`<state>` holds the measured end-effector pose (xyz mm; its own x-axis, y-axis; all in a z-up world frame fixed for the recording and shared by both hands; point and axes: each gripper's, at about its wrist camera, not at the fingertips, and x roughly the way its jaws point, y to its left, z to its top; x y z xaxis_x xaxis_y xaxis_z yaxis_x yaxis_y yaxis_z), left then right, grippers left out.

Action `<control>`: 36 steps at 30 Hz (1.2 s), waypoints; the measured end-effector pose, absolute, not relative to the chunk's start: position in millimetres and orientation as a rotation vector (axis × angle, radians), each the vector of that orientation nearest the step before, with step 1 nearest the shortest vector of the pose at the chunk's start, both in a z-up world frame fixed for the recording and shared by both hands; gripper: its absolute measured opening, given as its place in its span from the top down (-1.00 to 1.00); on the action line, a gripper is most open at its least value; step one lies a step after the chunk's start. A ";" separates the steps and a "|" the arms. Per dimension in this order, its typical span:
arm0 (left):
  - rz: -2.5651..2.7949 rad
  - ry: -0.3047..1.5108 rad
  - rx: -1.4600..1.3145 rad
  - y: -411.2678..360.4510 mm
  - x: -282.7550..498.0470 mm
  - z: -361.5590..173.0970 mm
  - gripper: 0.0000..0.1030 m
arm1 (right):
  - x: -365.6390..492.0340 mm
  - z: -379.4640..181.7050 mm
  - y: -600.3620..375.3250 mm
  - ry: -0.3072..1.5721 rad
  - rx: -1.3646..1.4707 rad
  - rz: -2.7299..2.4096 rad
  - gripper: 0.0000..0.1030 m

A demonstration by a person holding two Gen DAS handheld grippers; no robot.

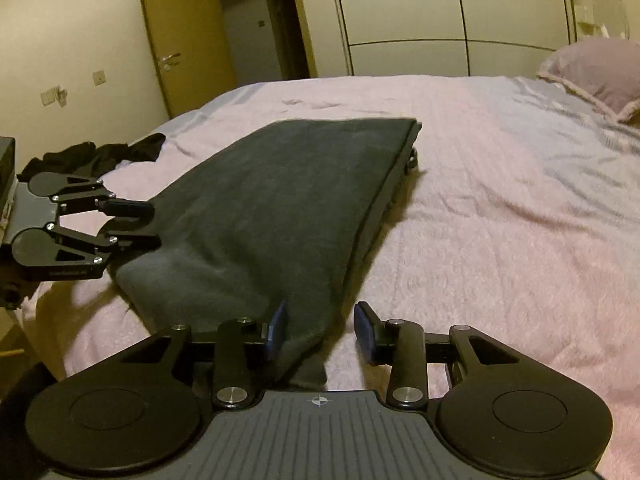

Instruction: Fold clothes

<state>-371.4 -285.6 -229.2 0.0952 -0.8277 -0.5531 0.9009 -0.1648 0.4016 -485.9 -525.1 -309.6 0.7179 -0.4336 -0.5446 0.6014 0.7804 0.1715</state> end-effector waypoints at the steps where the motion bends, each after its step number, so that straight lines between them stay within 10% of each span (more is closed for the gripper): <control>1: -1.520 0.106 0.835 -282.8 -371.1 -229.3 0.33 | -491.1 -303.0 -520.8 0.484 0.349 -0.599 0.26; 25: -1.460 0.154 0.691 -246.7 -365.9 -204.2 0.32 | -503.2 -288.3 -467.9 0.442 0.277 -0.567 0.26; 36: -1.526 0.243 0.881 -359.9 -330.9 -222.5 0.28 | -401.9 -283.6 -570.7 0.556 0.137 -0.439 0.26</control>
